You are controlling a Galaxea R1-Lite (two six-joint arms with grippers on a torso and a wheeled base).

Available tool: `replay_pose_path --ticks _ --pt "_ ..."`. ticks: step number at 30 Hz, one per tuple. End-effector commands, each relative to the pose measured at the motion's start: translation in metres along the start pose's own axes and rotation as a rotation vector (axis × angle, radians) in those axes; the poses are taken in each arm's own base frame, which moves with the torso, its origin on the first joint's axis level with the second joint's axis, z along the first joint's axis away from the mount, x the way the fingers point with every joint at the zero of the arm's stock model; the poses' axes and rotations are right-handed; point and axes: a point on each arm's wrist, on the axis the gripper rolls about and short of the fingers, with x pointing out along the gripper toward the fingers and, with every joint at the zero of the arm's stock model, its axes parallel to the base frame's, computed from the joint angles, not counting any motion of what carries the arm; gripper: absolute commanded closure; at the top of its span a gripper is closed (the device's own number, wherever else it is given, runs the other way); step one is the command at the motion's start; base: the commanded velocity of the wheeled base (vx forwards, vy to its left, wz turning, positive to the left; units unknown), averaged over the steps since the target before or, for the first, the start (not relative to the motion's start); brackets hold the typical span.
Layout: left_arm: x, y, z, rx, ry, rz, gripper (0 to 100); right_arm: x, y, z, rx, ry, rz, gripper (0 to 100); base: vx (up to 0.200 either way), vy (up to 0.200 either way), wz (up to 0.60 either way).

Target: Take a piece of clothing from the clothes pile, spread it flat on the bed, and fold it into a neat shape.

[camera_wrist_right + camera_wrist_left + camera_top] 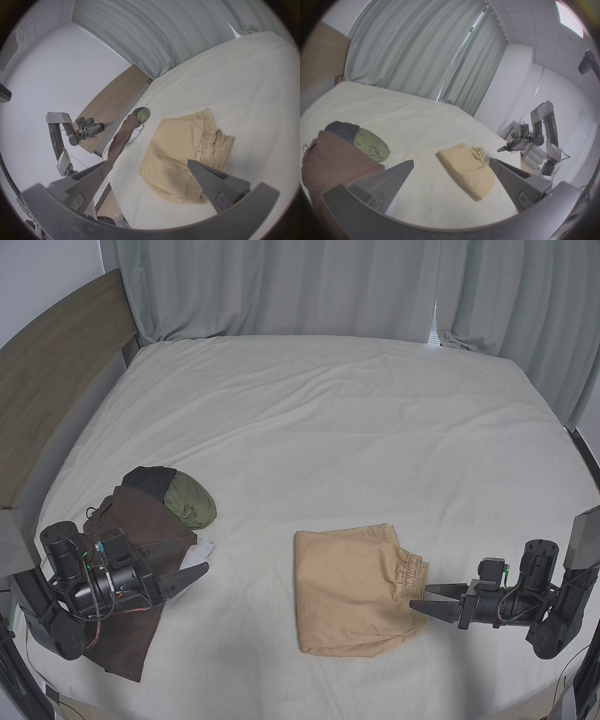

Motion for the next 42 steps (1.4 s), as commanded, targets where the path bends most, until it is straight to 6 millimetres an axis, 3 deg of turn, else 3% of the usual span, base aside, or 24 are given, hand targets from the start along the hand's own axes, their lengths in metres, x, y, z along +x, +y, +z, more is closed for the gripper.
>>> replay_pose_path --ticks 1,13,42 --pt "-0.01 0.003 0.002 0.039 -0.006 0.025 0 0.001 -0.002 -0.003 0.009 0.01 -0.002 0 0.0 0.0 0.0" --pt "-0.018 -0.001 -0.006 0.179 0.024 -0.088 0 0.003 -0.012 -0.012 0.048 0.031 -0.065 0 0.0 0.0 0.0" --pt "-0.022 -0.008 -0.011 0.16 0.041 -0.106 0 0.018 -0.062 -0.056 0.201 0.137 -0.205 0 0.0 0.0 0.0"
